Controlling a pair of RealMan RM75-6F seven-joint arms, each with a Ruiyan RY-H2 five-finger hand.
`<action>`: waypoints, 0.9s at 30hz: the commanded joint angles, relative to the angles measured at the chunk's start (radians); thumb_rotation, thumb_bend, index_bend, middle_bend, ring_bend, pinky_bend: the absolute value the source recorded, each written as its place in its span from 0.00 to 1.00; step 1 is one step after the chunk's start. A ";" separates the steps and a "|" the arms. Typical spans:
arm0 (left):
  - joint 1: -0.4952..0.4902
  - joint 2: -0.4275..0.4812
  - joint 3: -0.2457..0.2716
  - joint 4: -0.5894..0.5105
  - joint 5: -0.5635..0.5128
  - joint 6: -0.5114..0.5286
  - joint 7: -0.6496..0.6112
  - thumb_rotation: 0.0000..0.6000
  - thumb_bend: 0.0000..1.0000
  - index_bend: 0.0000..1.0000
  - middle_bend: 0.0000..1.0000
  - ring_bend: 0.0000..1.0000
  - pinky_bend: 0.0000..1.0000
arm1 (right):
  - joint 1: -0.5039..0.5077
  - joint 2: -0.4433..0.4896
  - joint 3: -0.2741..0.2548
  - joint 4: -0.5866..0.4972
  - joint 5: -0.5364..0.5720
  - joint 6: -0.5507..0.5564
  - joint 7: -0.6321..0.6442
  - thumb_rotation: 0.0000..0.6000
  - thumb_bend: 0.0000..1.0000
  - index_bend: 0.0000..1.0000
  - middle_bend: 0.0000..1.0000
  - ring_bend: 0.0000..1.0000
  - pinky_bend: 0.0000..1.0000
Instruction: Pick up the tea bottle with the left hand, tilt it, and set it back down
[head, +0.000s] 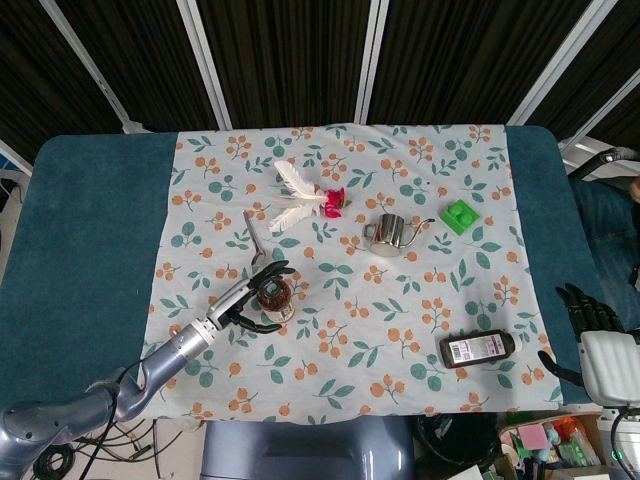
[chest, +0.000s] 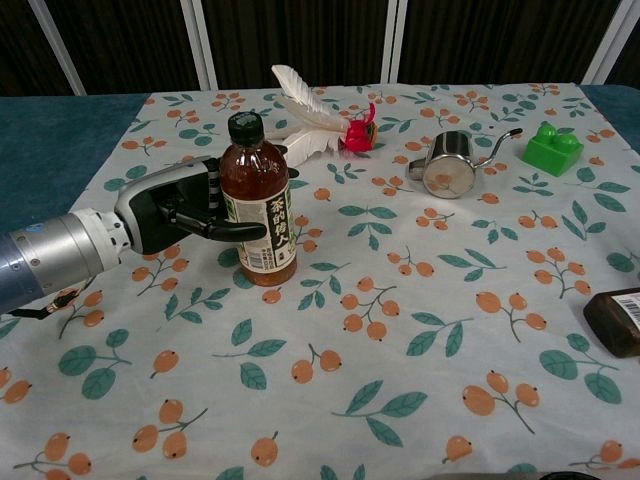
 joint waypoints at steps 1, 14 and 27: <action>0.000 0.003 0.000 -0.003 0.000 0.000 0.004 1.00 0.20 0.00 0.09 0.00 0.06 | 0.000 0.000 0.000 0.000 0.000 0.000 -0.001 1.00 0.10 0.12 0.08 0.13 0.16; -0.001 0.014 -0.002 -0.019 -0.003 -0.001 0.015 1.00 0.20 0.00 0.09 0.00 0.06 | -0.001 0.000 0.001 -0.001 0.003 0.001 -0.004 1.00 0.10 0.12 0.08 0.13 0.16; -0.006 0.019 -0.004 -0.034 -0.010 -0.018 0.023 1.00 0.20 0.00 0.09 0.00 0.05 | -0.001 0.000 0.001 0.000 0.003 0.000 -0.001 1.00 0.10 0.12 0.08 0.13 0.16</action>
